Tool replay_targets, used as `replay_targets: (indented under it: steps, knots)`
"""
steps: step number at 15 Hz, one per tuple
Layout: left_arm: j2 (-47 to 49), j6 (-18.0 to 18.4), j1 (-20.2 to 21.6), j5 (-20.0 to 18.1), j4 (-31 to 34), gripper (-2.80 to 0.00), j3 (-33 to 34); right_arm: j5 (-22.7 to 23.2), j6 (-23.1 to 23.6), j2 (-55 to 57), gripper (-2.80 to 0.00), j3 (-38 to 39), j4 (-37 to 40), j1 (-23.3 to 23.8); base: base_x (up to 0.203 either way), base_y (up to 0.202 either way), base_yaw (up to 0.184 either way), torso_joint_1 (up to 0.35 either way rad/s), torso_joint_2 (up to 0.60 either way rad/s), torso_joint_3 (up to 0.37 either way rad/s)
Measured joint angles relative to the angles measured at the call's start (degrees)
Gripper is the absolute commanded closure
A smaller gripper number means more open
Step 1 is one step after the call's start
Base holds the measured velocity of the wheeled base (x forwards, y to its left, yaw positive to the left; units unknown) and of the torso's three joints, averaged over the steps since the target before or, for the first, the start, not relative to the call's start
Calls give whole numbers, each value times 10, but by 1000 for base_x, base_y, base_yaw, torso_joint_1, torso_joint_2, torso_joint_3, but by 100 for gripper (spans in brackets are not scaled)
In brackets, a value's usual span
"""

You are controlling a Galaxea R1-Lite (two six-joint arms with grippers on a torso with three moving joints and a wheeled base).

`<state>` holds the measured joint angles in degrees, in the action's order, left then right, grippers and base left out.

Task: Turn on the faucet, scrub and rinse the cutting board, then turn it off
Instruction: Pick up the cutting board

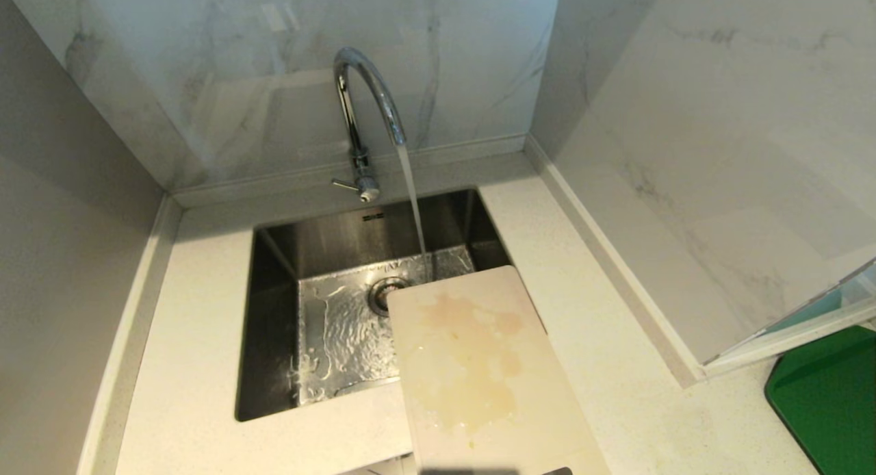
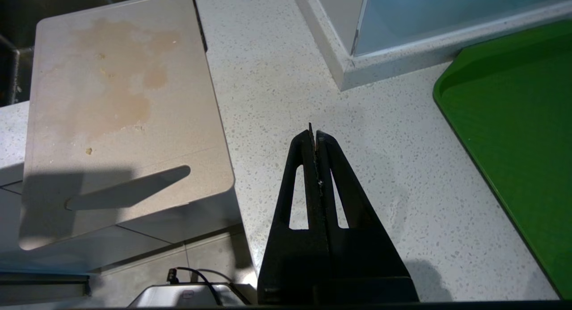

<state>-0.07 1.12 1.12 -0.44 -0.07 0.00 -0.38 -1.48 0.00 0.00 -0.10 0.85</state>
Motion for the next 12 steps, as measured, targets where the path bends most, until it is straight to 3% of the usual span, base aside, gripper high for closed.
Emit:
replay_targets:
  steps: [12]
  knots:
    - [0, 0, 0, 0, 0, 0, 0, 0, 7, 0, 0, -4, 10, 0, 0, 0, 0, 0, 0, 0]
